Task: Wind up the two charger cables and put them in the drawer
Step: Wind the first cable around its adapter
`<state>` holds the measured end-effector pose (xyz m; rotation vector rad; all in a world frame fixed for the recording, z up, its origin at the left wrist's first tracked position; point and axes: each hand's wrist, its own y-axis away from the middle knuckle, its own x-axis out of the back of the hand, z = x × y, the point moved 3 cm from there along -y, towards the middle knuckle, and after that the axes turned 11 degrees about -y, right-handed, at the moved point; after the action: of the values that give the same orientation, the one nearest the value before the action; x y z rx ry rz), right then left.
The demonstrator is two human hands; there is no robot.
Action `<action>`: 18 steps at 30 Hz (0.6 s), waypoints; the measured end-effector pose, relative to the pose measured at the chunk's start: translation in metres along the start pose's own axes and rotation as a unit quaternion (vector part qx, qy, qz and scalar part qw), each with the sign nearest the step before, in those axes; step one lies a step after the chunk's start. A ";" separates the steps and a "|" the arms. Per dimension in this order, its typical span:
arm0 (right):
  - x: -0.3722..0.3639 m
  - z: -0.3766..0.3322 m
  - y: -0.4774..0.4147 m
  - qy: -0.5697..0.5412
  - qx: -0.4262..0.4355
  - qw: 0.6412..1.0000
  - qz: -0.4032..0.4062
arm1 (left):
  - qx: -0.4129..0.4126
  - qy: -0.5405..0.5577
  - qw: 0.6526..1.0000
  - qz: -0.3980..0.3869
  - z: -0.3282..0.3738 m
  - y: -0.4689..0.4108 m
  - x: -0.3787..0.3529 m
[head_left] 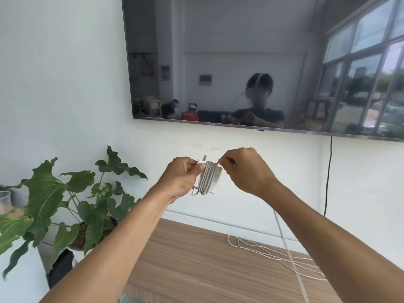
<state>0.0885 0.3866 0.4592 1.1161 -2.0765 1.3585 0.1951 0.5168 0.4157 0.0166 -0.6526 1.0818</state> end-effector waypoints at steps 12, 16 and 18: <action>-0.055 0.012 0.069 -0.143 0.061 0.978 0.137 | 0.064 0.124 0.989 0.047 0.004 -0.009 -0.011; -0.067 0.026 0.085 -0.220 0.035 0.957 0.186 | 0.074 0.168 0.982 0.038 0.007 -0.003 -0.013; -0.075 0.034 0.088 -0.251 0.024 0.948 0.197 | 0.068 0.183 0.980 0.025 0.011 0.001 -0.017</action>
<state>0.0646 0.4036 0.3427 1.2064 -2.7679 1.4082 0.1839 0.5005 0.4157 -0.0791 -0.2480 1.1407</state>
